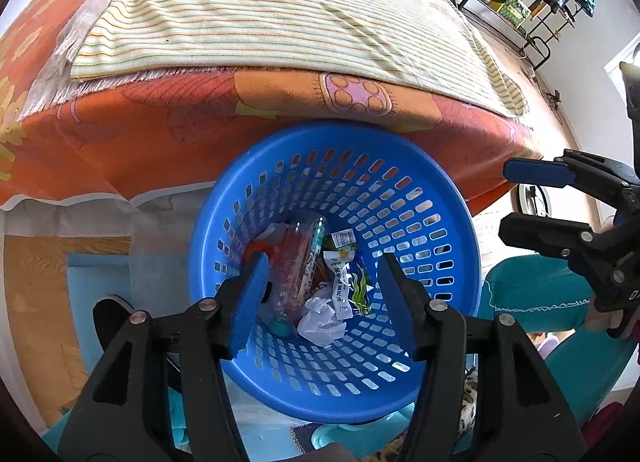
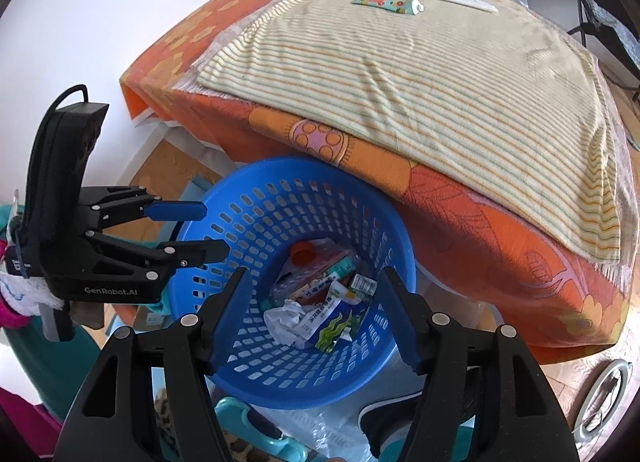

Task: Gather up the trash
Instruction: 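Move both tools back over the bed toward the remaining pouch and tissue pack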

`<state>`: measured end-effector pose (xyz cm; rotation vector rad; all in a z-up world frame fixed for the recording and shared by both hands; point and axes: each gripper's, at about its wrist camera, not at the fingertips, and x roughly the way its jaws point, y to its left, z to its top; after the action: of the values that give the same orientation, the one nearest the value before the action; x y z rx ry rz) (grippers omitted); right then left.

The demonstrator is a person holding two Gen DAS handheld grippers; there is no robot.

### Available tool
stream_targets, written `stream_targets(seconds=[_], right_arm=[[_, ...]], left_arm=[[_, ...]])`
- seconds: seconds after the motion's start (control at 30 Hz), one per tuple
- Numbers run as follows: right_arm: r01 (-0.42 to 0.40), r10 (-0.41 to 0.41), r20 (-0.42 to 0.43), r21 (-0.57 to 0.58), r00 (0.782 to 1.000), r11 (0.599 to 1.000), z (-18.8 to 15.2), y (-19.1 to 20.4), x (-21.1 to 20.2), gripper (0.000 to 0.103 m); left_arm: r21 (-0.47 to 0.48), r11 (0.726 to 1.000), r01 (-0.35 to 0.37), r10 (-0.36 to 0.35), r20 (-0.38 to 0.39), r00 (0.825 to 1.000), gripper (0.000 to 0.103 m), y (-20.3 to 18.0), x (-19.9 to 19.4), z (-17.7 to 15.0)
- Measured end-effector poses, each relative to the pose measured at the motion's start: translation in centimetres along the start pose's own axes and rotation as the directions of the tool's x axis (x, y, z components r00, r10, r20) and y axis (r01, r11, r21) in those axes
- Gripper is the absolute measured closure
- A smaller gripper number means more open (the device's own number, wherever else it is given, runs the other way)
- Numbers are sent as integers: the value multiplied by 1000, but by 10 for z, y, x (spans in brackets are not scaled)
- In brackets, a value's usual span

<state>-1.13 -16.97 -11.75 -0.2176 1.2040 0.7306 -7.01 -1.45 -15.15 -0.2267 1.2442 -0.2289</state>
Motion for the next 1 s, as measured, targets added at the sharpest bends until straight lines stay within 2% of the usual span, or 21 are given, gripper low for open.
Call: stream_targets(seconds=[0.3, 0.53, 0.73, 0.9, 1.0], right_arm=[[26, -26, 70, -9, 997, 1000, 15, 0, -18, 38], [11, -10, 148, -3, 989, 1000, 34, -6, -40, 38], [102, -97, 239, -8, 966, 995, 59, -11, -63, 38], [81, -78, 290, 1, 954, 997, 82, -26, -72, 38], [107, -92, 338, -26, 937, 994, 97, -33, -78, 38]], left_arm=[[-8, 1000, 4, -4, 28, 1000, 45, -3, -9, 11], [-24, 1000, 20, -19, 70, 997, 45, -5, -23, 34], [-29, 1000, 6, -3, 130, 992, 45, -3, -42, 69], [-7, 1000, -27, 28, 196, 980, 45, -6, -56, 105], [20, 998, -55, 49, 224, 973, 45, -7, -59, 125]])
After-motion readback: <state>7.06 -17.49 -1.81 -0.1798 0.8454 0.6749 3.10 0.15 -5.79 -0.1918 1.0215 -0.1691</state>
